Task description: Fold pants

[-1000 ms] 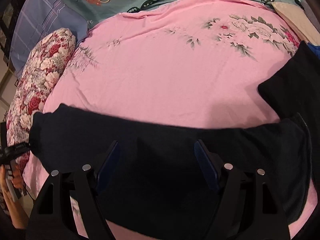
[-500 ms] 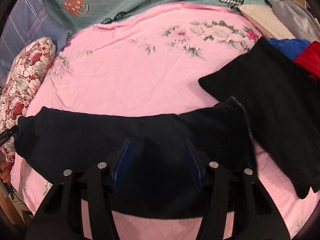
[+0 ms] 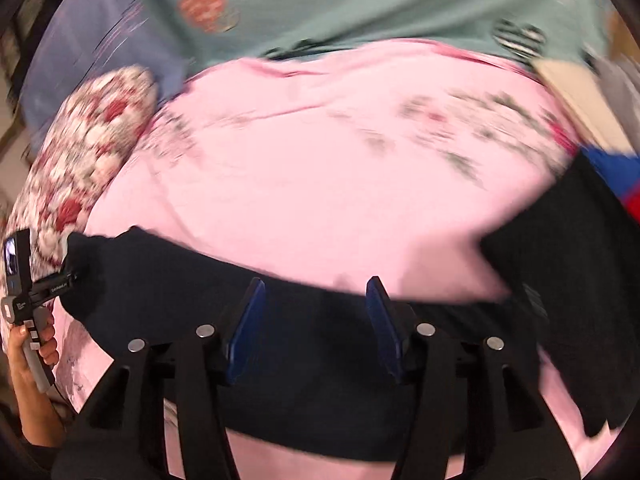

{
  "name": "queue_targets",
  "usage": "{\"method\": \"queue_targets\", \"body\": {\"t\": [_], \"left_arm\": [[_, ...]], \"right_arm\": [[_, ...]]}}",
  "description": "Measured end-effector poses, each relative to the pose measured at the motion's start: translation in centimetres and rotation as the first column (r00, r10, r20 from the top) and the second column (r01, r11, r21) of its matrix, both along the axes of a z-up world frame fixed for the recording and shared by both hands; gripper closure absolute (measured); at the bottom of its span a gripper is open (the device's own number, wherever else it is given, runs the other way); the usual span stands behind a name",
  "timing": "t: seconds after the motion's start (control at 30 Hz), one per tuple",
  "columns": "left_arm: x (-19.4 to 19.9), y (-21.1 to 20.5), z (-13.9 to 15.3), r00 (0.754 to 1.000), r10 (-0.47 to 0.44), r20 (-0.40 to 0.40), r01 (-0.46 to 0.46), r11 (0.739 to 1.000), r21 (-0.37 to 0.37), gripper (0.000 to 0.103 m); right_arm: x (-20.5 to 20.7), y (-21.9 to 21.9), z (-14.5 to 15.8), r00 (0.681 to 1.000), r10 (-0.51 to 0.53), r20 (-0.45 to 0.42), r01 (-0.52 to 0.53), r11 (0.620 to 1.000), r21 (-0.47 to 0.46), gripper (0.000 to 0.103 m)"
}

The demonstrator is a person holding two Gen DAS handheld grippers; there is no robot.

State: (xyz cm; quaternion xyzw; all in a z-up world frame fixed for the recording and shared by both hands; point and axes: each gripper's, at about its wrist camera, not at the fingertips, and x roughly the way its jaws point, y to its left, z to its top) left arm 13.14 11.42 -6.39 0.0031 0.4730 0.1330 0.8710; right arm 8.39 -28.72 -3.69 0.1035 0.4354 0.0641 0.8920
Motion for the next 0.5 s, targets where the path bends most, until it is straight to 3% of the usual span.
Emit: {"method": "queue_targets", "body": {"t": [0.2,0.27,0.33,0.5], "left_arm": [[-0.7,-0.4,-0.3,1.000,0.000,0.008,0.000,1.000,-0.018,0.003],[-0.6,-0.4,-0.2,1.000,-0.001,0.014,0.002,1.000,-0.024,0.003],[-0.4,-0.6,0.0,1.000,-0.003,0.023,0.004,1.000,-0.029,0.003],[0.2,-2.2,0.4,0.998,-0.038,0.045,0.039,0.999,-0.009,0.003]], "right_arm": [[9.6,14.1,-0.6,0.960,0.278,-0.043,-0.271,0.956,0.112,0.049],[11.7,17.5,-1.2,0.939,0.337,-0.073,-0.324,0.935,0.144,0.062],[13.0,19.6,-2.2,0.921,0.371,-0.121,-0.346,0.919,0.187,0.067],[12.9,21.9,-4.3,0.894,0.411,-0.177,-0.385,0.908,0.164,0.068]]}}
